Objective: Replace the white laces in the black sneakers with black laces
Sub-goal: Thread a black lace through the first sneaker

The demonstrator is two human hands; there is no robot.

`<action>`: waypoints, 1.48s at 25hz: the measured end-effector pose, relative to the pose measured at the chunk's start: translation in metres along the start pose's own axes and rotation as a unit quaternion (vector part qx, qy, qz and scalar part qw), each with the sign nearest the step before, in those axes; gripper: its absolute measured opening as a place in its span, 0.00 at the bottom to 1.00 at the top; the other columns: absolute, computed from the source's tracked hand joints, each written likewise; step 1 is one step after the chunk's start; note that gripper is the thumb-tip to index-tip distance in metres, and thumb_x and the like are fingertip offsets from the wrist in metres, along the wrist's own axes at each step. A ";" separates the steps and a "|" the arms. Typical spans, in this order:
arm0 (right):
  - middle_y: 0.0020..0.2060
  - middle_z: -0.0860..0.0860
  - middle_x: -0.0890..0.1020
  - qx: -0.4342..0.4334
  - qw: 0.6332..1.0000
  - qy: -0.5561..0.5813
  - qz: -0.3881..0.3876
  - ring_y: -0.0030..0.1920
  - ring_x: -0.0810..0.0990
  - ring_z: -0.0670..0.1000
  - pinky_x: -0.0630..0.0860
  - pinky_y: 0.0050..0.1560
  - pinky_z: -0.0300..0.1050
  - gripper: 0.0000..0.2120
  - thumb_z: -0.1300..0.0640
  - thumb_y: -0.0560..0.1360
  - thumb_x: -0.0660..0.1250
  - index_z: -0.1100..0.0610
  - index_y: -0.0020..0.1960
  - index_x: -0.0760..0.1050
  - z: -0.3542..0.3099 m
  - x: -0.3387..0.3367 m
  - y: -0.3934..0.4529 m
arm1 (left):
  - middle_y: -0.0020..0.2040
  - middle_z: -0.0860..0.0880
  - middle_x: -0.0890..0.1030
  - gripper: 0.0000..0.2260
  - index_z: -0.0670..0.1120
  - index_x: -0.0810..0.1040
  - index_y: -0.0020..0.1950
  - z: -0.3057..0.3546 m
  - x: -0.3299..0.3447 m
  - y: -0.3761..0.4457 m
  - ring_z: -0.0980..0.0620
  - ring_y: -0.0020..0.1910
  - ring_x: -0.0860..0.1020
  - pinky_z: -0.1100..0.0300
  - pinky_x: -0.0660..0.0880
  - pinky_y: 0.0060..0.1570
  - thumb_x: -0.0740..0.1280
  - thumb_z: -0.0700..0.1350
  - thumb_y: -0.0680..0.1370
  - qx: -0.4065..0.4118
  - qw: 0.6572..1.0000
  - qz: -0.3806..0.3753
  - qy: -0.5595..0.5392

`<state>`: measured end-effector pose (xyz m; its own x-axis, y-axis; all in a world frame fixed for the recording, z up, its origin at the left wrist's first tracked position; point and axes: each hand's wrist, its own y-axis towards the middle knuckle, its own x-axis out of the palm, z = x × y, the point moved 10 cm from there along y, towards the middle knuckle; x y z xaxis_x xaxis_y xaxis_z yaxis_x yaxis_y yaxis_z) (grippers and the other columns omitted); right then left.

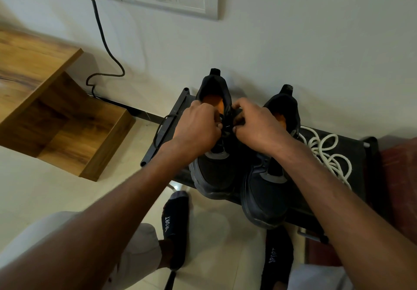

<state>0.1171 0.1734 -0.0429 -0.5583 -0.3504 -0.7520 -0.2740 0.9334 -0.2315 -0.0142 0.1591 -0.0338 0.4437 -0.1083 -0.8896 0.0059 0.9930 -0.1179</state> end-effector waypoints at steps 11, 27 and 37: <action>0.41 0.44 0.84 -0.014 0.997 0.030 0.069 0.44 0.84 0.45 0.76 0.41 0.40 0.05 0.56 0.77 0.75 0.52 0.44 0.80 -0.016 -0.017 -0.006 | 0.49 0.50 0.72 0.09 0.54 0.85 0.59 -0.008 -0.034 0.011 0.47 0.50 0.74 0.55 0.69 0.48 0.66 0.47 0.83 0.064 0.997 0.039 0.015; 0.43 0.46 0.86 0.011 0.993 0.119 0.021 0.45 0.84 0.45 0.76 0.39 0.38 0.06 0.53 0.80 0.73 0.53 0.45 0.85 -0.019 -0.018 -0.012 | 0.54 0.45 0.81 0.11 0.51 0.83 0.61 -0.017 -0.030 0.015 0.43 0.52 0.78 0.53 0.71 0.47 0.64 0.42 0.82 0.037 0.999 0.005 0.004; 0.41 0.48 0.84 -0.002 0.995 -0.096 0.031 0.40 0.83 0.49 0.80 0.44 0.47 0.10 0.44 0.78 0.73 0.51 0.48 0.84 -0.014 -0.004 -0.010 | 0.55 0.45 0.77 0.12 0.52 0.81 0.63 -0.020 -0.023 0.016 0.43 0.51 0.77 0.53 0.70 0.48 0.62 0.43 0.84 0.038 0.999 -0.016 0.014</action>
<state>0.1110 0.1647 -0.0289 -0.4145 -0.2706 -0.8689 -0.2462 0.9525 -0.1791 -0.0424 0.1763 -0.0238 0.4161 -0.1407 -0.8984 0.0892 0.9895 -0.1137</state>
